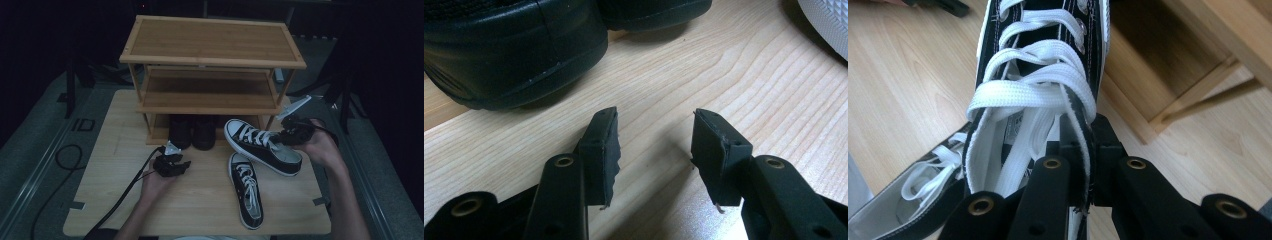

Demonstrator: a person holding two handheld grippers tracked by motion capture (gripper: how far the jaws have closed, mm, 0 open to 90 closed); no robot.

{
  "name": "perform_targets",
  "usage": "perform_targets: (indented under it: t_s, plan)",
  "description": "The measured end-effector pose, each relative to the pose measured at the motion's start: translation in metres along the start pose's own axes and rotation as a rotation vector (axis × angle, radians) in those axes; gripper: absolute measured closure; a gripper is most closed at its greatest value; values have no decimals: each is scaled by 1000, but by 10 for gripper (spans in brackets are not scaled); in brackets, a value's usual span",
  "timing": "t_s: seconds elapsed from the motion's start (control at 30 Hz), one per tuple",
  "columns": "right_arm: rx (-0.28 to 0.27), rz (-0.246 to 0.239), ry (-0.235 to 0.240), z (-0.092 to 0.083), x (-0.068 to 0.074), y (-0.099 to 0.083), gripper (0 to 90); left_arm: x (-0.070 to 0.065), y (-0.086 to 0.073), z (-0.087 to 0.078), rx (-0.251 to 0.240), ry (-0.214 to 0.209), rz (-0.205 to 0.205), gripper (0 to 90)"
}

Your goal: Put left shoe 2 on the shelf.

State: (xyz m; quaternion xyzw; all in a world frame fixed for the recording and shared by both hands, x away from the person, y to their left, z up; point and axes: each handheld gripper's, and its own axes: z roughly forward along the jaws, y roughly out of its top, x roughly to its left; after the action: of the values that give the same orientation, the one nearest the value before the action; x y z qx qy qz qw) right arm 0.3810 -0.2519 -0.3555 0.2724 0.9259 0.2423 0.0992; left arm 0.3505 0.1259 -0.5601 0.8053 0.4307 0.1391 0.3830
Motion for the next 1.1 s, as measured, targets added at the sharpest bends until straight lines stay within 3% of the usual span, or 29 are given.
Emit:
perform_targets:
  t_s: [0.43,1.1]
  plan:
    - [-34,-36,34,-4,6,16,877,0,0,0,0,-1,2,542]
    - [-70,-69,41,-19,10,40,877,0,0,0,0,1,2,542]
